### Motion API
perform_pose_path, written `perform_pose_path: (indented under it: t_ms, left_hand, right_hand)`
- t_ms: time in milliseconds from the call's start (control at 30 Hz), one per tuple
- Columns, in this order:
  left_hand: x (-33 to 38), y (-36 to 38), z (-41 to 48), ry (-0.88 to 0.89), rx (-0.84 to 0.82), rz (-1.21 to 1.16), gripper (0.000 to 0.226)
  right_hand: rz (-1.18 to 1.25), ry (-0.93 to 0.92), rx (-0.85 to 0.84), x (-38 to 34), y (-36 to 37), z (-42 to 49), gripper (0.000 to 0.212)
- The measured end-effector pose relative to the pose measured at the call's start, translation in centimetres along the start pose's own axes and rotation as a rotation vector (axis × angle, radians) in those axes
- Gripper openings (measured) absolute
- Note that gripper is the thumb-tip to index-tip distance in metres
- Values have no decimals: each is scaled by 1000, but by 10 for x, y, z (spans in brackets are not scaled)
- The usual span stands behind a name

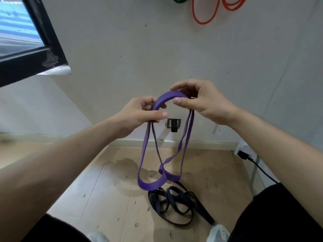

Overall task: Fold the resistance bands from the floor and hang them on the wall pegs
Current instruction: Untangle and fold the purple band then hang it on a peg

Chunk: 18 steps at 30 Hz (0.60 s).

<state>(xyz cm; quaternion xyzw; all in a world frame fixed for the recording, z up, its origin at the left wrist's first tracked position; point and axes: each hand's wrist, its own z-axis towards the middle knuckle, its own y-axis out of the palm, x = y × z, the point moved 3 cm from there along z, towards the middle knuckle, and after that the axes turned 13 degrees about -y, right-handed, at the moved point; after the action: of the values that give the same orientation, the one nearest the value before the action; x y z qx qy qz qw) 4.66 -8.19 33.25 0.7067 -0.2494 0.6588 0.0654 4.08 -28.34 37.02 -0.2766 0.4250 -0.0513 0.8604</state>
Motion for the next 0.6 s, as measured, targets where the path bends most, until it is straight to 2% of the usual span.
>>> perform_pose_path:
  t_ms: [233,333,500,600]
  left_hand:
    - [9,6,-3,58,22,6,37]
    - [14,4,-6,81,56,0,29]
    - [21,-13,-9,119,137,-115,11]
    - [19,-25,-12,123,188,-130,9]
  right_hand:
    - [93,48,-152,5,12,-7,47]
    - [125,94,-185,18,27,-12,40]
    - [42,182,-237,40,41,-17,20]
    - [38,201,-166,41,28,-11,18]
